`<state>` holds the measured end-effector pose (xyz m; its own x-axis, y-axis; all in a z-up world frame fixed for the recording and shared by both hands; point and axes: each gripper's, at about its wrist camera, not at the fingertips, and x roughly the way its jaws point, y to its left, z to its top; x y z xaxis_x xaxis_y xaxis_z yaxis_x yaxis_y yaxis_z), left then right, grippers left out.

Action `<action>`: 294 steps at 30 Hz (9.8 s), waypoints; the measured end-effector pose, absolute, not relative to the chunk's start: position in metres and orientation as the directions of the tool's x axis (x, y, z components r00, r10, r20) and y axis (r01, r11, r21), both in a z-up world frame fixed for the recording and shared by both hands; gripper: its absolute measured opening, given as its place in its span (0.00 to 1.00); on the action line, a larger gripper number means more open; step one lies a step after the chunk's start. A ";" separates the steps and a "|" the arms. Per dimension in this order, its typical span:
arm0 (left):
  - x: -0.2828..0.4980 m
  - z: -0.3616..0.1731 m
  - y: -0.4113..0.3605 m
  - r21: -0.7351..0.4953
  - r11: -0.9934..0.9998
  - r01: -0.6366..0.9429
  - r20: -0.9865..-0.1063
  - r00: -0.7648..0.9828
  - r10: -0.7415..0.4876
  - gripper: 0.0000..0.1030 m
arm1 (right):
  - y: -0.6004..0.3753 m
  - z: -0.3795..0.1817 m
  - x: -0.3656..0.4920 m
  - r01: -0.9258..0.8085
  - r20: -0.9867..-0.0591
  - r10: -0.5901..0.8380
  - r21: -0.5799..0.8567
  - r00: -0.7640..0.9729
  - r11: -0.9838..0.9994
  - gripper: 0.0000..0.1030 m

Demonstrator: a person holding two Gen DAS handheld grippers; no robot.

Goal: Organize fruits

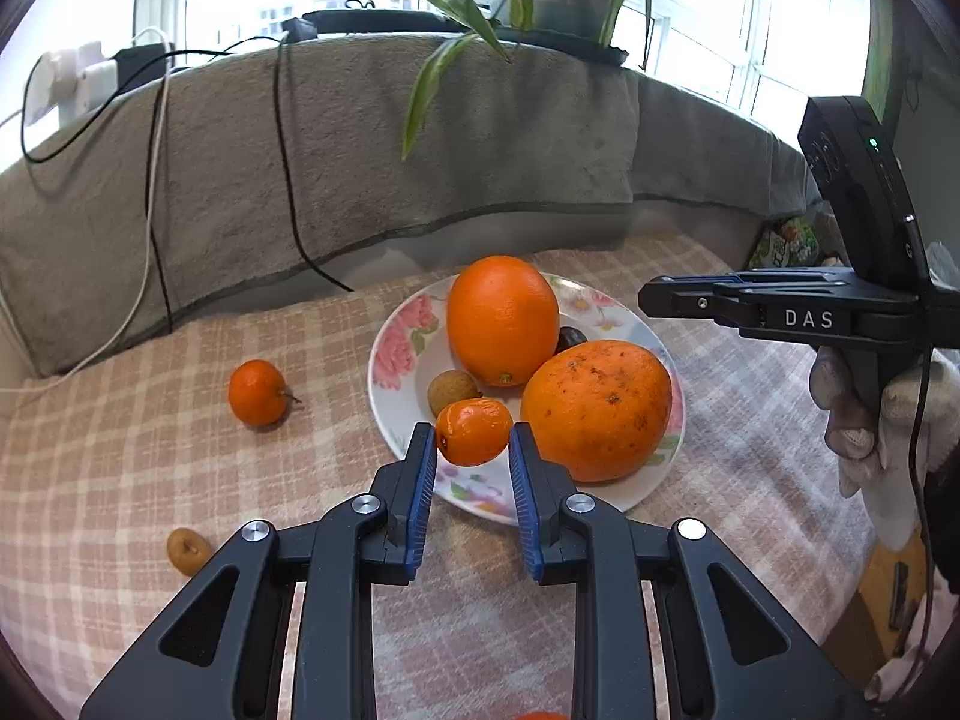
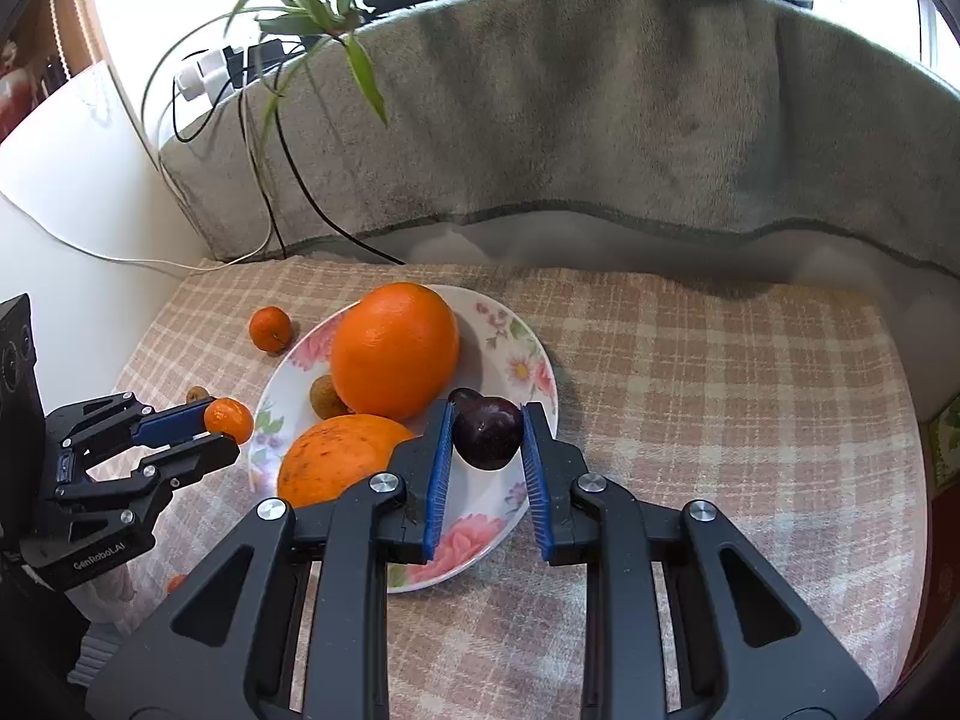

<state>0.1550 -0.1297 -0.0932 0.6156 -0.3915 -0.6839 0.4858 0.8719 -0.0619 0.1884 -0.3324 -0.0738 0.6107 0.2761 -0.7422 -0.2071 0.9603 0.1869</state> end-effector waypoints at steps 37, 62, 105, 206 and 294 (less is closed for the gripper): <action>0.153 -0.087 -0.136 -0.018 0.885 0.465 -0.681 0.643 -0.352 0.78 | -0.340 -0.066 0.193 -0.164 -0.696 0.274 0.222 0.664 0.961 0.84; 0.125 -0.066 -0.093 0.021 0.910 0.413 -0.647 0.700 -0.302 0.77 | -0.294 -0.031 0.153 -0.258 -0.645 0.324 0.199 0.692 0.945 0.85; 0.104 -0.121 0.014 -0.158 0.960 0.232 -0.711 0.648 -0.273 0.45 | -0.119 -0.089 0.225 -0.400 -0.790 0.550 0.426 0.273 0.811 0.55; 0.121 -0.071 -0.048 -0.174 0.915 0.365 -0.641 0.663 -0.386 0.19 | -0.246 -0.024 0.161 -0.300 -0.680 0.503 0.404 0.533 0.864 0.25; 0.176 -0.079 -0.120 -0.152 0.874 0.461 -0.659 0.612 -0.437 0.79 | -0.325 -0.046 0.185 -0.183 -0.679 0.310 0.254 0.666 0.950 0.82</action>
<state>0.1762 -0.1196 -0.0794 0.6117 -0.4373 -0.6593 0.4609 0.8743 -0.1523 0.1852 -0.3253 -0.0456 0.6657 0.3105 -0.6786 -0.1835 0.9495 0.2545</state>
